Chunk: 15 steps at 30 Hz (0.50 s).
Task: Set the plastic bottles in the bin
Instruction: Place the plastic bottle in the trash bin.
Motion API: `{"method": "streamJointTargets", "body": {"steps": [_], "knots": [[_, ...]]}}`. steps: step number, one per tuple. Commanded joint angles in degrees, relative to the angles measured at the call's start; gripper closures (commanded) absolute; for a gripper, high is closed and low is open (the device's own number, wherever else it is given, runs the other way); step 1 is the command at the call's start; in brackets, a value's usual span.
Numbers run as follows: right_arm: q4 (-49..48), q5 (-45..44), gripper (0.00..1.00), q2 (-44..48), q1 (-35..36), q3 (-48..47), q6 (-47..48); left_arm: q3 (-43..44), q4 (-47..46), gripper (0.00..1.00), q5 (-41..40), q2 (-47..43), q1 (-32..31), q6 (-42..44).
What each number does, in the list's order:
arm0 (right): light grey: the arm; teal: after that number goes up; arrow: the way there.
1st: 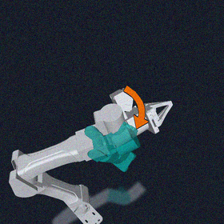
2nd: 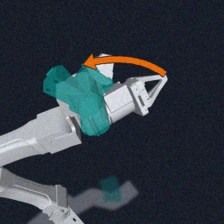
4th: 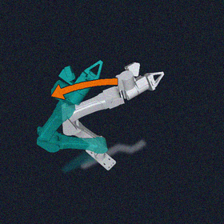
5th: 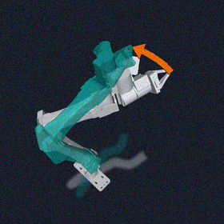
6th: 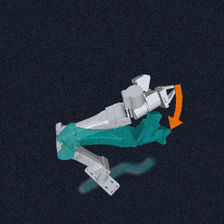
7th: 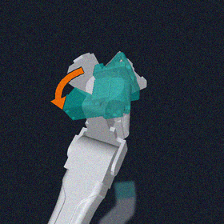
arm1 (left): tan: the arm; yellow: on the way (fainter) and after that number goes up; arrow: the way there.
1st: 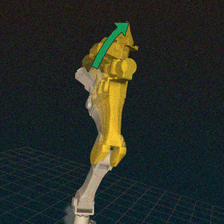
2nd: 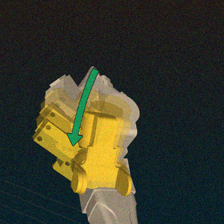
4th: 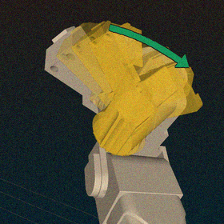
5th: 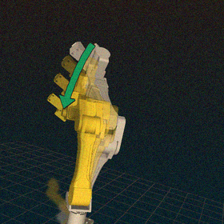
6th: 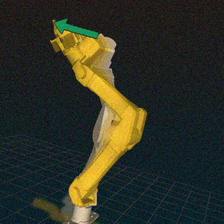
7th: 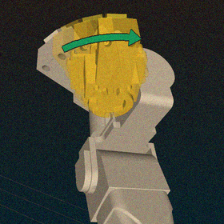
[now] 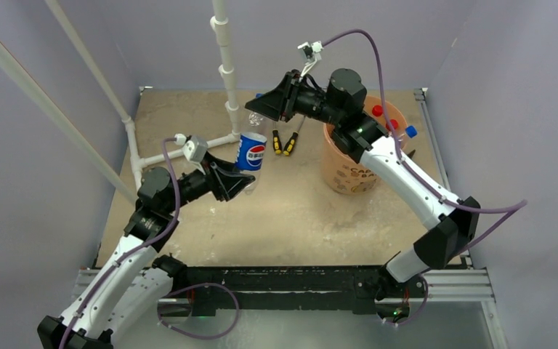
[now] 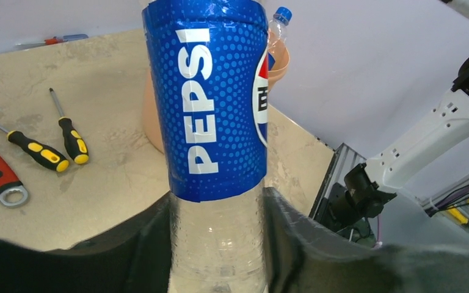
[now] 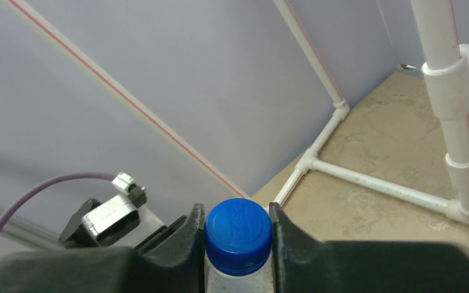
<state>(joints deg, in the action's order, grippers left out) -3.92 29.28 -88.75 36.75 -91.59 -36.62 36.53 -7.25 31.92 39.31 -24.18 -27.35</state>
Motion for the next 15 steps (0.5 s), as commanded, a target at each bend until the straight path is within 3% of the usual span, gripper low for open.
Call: {"method": "streamJointTargets", "body": {"steps": [1, 4, 10, 15], "knots": [[-2.7, -0.2, 1.0, 5.2, 0.2, 1.7, 1.4, 2.9, -1.0, 0.44, -0.7, -0.7, -0.1, 0.3], [-3.3, -0.6, 1.0, 9.9, 0.2, 3.1, 3.5, 3.9, 1.9, 0.11, -5.0, -1.4, -0.1, -1.2], [0.5, -12.2, 1.0, 21.9, 0.2, 3.5, 12.7, 3.5, 1.7, 0.04, -10.8, -3.7, 0.0, -3.6], [2.9, -34.5, 1.0, 34.7, 0.2, 8.7, 22.3, 2.4, 2.9, 0.01, -19.8, -6.3, -0.1, -4.5]]}}
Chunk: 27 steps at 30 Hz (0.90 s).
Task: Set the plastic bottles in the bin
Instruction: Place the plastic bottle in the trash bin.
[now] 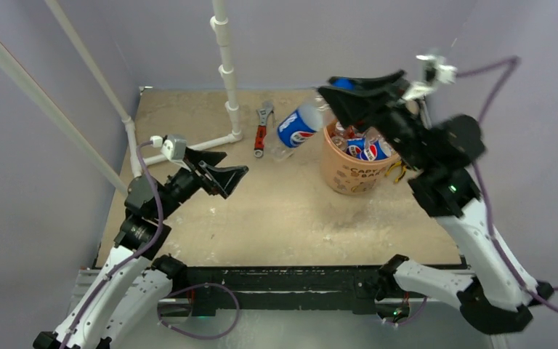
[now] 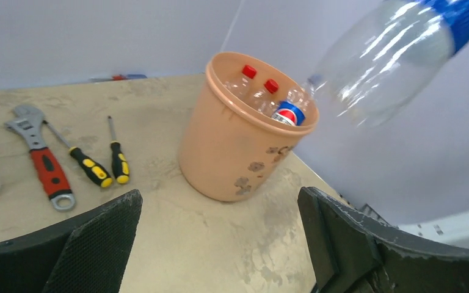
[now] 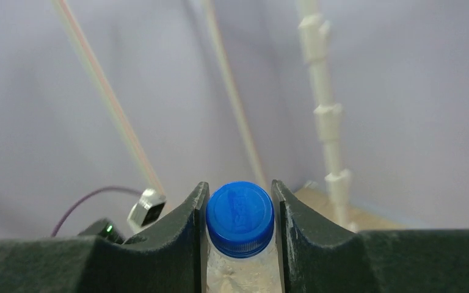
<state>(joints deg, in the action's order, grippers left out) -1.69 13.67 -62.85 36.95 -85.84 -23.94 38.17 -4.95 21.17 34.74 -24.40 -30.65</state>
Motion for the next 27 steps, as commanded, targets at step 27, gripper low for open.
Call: {"method": "streamJointTargets", "body": {"steps": [27], "knots": [[-15.3, -57.4, 1.0, 15.7, -8.4, 31.6, 11.1, -7.2, -1.6, 0.02, -15.5, -3.9, 0.1, -7.8]]}}
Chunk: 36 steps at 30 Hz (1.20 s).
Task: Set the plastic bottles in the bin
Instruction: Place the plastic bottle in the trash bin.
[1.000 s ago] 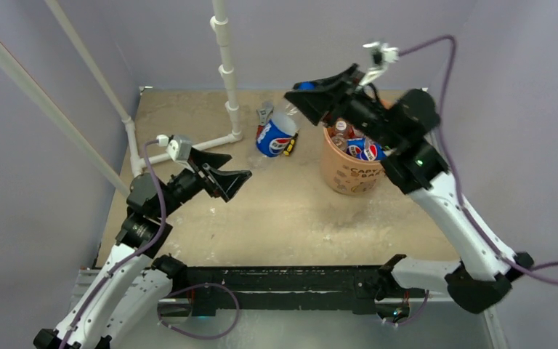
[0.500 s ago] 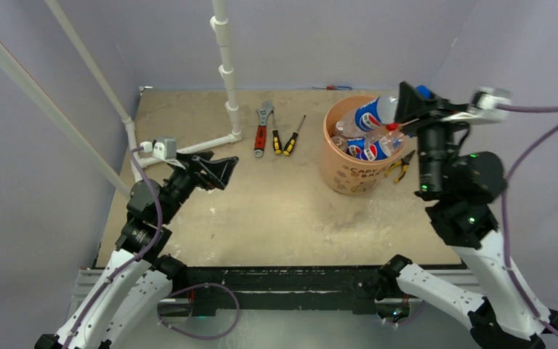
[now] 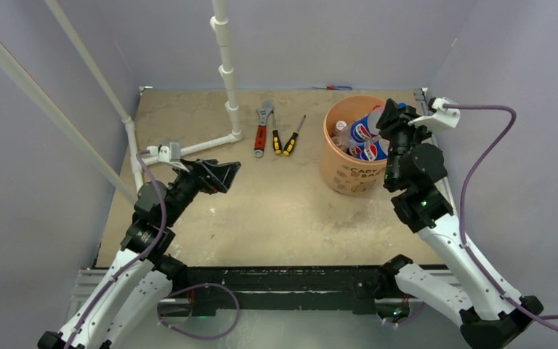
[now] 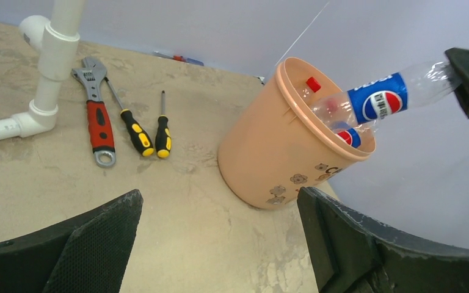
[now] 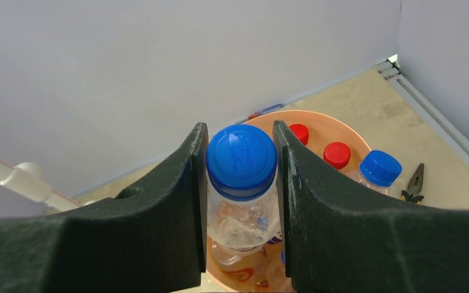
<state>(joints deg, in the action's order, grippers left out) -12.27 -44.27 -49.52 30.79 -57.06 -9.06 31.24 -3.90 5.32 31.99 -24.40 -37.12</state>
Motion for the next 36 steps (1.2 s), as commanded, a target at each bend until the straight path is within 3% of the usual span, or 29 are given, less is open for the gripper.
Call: {"method": "streamJointTargets", "body": {"steps": [1, 7, 20, 25, 30, 32, 36], "knots": [[-6.3, 1.7, 1.0, 3.4, -2.8, 3.8, -4.1, -0.4, -2.6, 0.02, 0.2, -1.3, 0.1, -1.3], [-6.9, 2.4, 1.0, 0.6, -3.5, 4.6, -3.1, -0.8, -3.0, 0.03, 0.2, -0.6, 0.1, -2.5], [-23.4, 12.9, 1.0, 1.5, -10.4, 22.0, -10.8, -3.2, -4.9, 0.04, -1.9, -2.2, 0.1, -5.5], [-14.5, 15.7, 1.0, -1.4, -10.7, 18.4, -10.8, -3.5, -5.4, 0.04, -1.7, -1.6, 0.1, -5.9], [-10.0, 16.7, 0.4, 1.3, -10.7, 18.9, -12.2, -3.6, -5.4, 0.04, -1.3, -0.6, 0.1, -6.4], [-8.3, 16.4, 0.3, 2.9, -10.7, 18.6, -12.8, -3.6, -5.4, 0.04, -1.3, -0.3, 0.1, -6.5], [-4.2, 15.4, 0.22, 4.6, -10.7, 16.6, -13.3, -3.6, -5.4, 0.04, -1.3, -0.3, 0.1, -6.7]]}}
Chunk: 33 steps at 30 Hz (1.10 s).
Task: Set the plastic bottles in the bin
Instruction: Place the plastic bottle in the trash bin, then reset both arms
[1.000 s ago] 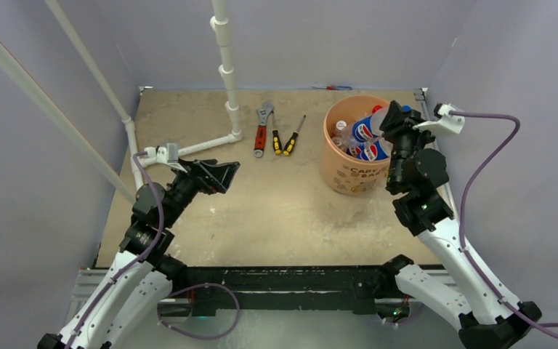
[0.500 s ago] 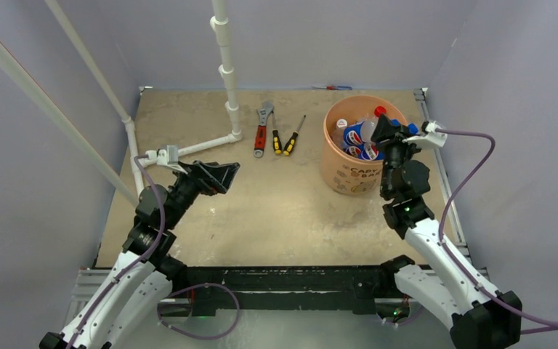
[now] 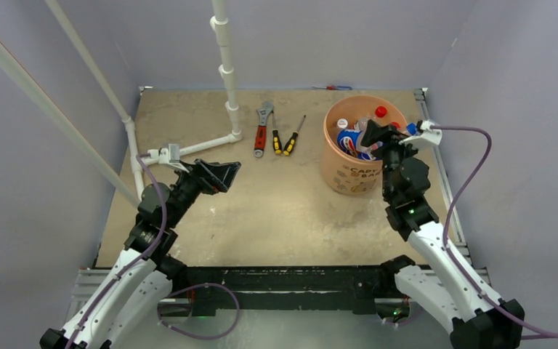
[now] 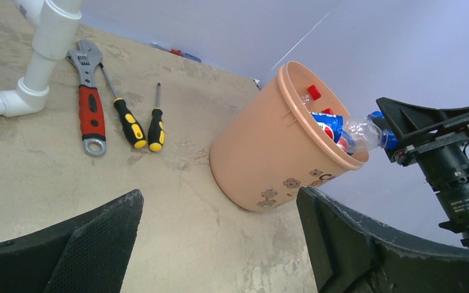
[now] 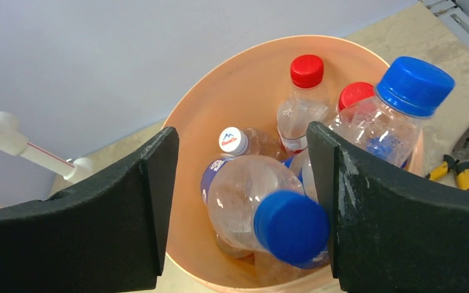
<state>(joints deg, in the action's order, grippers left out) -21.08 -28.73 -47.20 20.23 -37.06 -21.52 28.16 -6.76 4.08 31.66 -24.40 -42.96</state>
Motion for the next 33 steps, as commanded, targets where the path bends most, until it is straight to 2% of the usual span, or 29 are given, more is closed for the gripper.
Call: {"method": "streamJointTargets", "body": {"steps": [1, 9, 15, 22, 24, 26, 29, 33], "knots": [[5.3, -0.2, 0.21, 2.7, -0.1, -4.0, -0.8, -0.5, -2.5, 0.04, 0.0, 0.1, 0.1, -0.9], [13.9, -0.9, 0.01, 5.2, -0.1, -12.0, -0.2, 0.2, -0.9, 0.04, -1.2, 0.0, 0.1, -0.4], [22.1, 0.6, 0.01, 10.0, -0.1, -17.1, 0.0, 3.5, 4.0, 0.03, -3.8, 1.7, 0.1, 1.3], [34.0, 2.0, 0.01, 15.4, -0.1, -19.9, -0.1, 9.7, 14.6, 0.02, -9.2, 6.4, 0.1, 4.8], [35.8, 6.6, 0.01, 16.6, -0.1, -19.1, 1.3, 11.9, 18.3, 0.01, -10.7, 7.9, 0.1, 6.1], [34.6, 17.1, 0.01, 19.1, -0.1, -17.4, 3.4, 13.7, 21.2, 0.01, -12.4, 9.4, 0.1, 6.6], [32.2, 27.6, 0.01, 22.9, -0.1, -15.0, 5.7, 15.4, 24.5, 0.01, -14.6, 10.4, 0.1, 6.8], [32.5, 33.7, 0.01, 27.0, -0.1, -12.3, 2.1, 15.8, 26.9, 0.01, -16.4, 10.3, 0.1, 5.9]]}}
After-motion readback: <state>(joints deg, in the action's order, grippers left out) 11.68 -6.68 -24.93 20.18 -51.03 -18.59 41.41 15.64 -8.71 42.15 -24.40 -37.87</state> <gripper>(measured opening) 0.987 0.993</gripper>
